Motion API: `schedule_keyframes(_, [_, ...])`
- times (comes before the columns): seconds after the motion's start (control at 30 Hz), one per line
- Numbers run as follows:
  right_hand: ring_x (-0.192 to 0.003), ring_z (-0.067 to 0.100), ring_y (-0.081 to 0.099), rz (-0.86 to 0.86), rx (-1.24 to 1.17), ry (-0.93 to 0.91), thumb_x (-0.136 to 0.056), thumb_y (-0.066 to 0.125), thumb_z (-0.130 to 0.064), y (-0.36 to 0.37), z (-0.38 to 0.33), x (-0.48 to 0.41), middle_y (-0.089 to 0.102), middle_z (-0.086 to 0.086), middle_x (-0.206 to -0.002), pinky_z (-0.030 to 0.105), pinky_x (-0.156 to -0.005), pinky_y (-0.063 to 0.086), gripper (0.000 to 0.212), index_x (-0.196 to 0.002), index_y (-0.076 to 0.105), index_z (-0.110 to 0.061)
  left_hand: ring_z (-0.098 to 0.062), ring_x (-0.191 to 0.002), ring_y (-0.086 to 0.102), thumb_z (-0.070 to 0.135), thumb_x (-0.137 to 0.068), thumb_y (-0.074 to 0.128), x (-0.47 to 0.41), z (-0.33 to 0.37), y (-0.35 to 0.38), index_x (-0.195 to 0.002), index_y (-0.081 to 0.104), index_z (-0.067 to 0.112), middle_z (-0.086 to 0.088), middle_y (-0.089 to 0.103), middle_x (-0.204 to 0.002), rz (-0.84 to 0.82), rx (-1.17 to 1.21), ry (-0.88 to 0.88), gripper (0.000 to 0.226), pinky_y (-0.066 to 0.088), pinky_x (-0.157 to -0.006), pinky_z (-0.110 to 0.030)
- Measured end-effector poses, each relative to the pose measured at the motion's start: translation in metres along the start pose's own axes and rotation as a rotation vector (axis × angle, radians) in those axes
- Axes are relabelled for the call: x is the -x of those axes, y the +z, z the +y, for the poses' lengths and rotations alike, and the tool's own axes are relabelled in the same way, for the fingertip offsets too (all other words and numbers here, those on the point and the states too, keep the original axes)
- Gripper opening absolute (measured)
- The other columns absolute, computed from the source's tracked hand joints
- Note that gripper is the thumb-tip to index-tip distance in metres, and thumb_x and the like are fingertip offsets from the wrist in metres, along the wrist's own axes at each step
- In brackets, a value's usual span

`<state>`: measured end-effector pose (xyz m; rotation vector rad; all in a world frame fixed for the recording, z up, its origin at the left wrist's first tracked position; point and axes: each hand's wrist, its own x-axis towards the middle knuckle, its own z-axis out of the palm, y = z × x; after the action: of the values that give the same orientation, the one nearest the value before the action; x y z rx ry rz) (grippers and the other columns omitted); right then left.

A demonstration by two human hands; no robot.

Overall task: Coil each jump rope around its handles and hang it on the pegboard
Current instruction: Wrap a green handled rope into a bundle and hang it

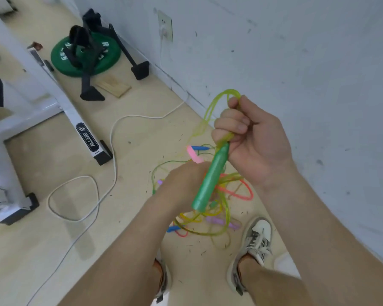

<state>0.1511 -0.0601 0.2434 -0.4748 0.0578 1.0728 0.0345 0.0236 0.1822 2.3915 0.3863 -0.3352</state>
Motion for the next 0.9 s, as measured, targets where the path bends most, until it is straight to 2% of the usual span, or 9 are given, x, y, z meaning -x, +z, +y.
schedule_keyframes(0.03, [-0.046, 0.005, 0.042, 0.004, -0.005, -0.011, -0.094, 0.043, -0.02, -0.001, -0.003, 0.0, 0.037, -0.006, -0.056, 0.015, -0.047, 0.03, 0.015, -0.085, 0.052, -0.011, -0.029, -0.09, 0.06, 0.032, -0.08, 0.067, -0.002, 0.003, -0.001, -0.101, 0.061, 0.021, -0.003, 0.062, -0.09, 0.08, -0.01, -0.024, 0.025, 0.048, -0.075, -0.039])
schedule_keyframes(0.1, [-0.069, 0.013, 0.061, 0.093, 0.105, -0.051, -0.095, 0.047, -0.025, -0.008, -0.014, -0.002, 0.057, 0.002, -0.077, 0.019, -0.061, 0.041, 0.016, -0.098, 0.056, -0.012, -0.027, -0.085, 0.061, 0.026, -0.08, 0.066, -0.003, 0.003, -0.005, -0.084, 0.055, 0.025, 0.002, 0.063, -0.08, 0.215, -0.006, -0.084, 0.012, 0.047, -0.07, -0.035])
schedule_keyframes(0.17, [-0.102, 0.016, 0.061, 0.294, 0.505, -0.065, -0.098, 0.05, -0.041, -0.024, -0.025, -0.004, 0.064, 0.005, -0.114, 0.031, -0.084, 0.045, 0.027, -0.114, 0.056, -0.02, -0.024, -0.078, 0.063, 0.031, -0.076, 0.063, -0.003, -0.005, -0.013, -0.078, 0.054, 0.026, 0.003, 0.063, -0.073, 0.271, 0.057, -0.16, 0.011, 0.048, -0.067, -0.034])
schedule_keyframes(0.23, [-0.117, 0.01, 0.052, 0.42, 1.01, 0.019, -0.097, 0.042, -0.055, -0.041, -0.028, -0.002, 0.058, 0.003, -0.134, 0.036, -0.095, 0.037, 0.043, -0.127, 0.054, -0.027, -0.021, -0.065, 0.065, 0.029, -0.076, 0.062, -0.003, -0.009, -0.021, -0.083, 0.062, 0.021, 0.0, 0.067, -0.069, 0.343, 0.292, -0.167, 0.01, 0.053, -0.064, -0.034])
schedule_keyframes(0.33, [-0.111, 0.001, 0.059, 0.16, 1.275, 0.221, -0.088, 0.037, -0.067, -0.046, -0.017, 0.006, 0.064, -0.006, -0.127, 0.028, -0.092, 0.04, 0.047, -0.117, 0.06, -0.037, -0.018, -0.051, 0.057, 0.004, -0.087, 0.057, -0.003, 0.002, -0.032, -0.097, 0.068, 0.013, -0.011, 0.065, -0.068, 0.511, 0.838, -0.171, 0.017, 0.049, -0.05, -0.027])
schedule_keyframes(0.47, [-0.105, 0.012, 0.067, -0.078, 1.355, 0.197, -0.07, 0.074, -0.064, -0.05, 0.005, -0.001, 0.063, -0.002, -0.126, 0.031, -0.087, 0.052, 0.066, -0.13, 0.05, -0.048, -0.012, -0.041, 0.051, 0.016, -0.091, 0.059, -0.003, 0.012, -0.044, -0.106, 0.064, 0.004, -0.023, 0.063, -0.089, 0.476, 1.393, -0.142, 0.02, 0.043, -0.046, -0.025])
schedule_keyframes(0.6, [-0.094, 0.017, 0.072, 0.032, 1.478, 0.118, -0.064, 0.078, -0.061, -0.056, 0.006, -0.008, 0.07, -0.001, -0.113, 0.045, -0.085, 0.058, 0.083, -0.138, 0.05, -0.036, -0.016, -0.058, 0.065, 0.013, -0.078, 0.072, -0.002, -0.003, -0.051, -0.105, 0.066, 0.003, -0.013, 0.073, -0.088, 0.463, 1.215, -0.133, 0.029, 0.05, -0.053, -0.025])
schedule_keyframes(0.73, [-0.079, 0.019, 0.068, 0.151, 1.952, -0.094, -0.089, 0.066, -0.038, -0.06, -0.002, -0.005, 0.072, 0.0, -0.096, 0.036, -0.077, 0.053, 0.016, -0.099, 0.069, -0.026, -0.018, -0.066, 0.067, 0.0, -0.08, 0.071, -0.004, -0.013, -0.052, -0.089, 0.072, 0.014, -0.009, 0.074, -0.078, 0.561, 0.693, -0.266, 0.017, 0.056, -0.064, -0.031])
schedule_keyframes(0.9, [-0.071, 0.019, 0.067, 0.259, 1.824, -0.189, -0.088, 0.069, -0.033, -0.066, -0.006, -0.008, 0.071, 0.002, -0.084, 0.036, -0.073, 0.053, 0.017, -0.086, 0.071, -0.016, -0.006, -0.045, 0.05, 0.015, -0.092, 0.06, 0.0, -0.016, -0.064, -0.101, 0.069, 0.015, -0.005, 0.068, -0.073, 0.758, 0.832, -0.347, 0.012, 0.038, -0.042, -0.015])
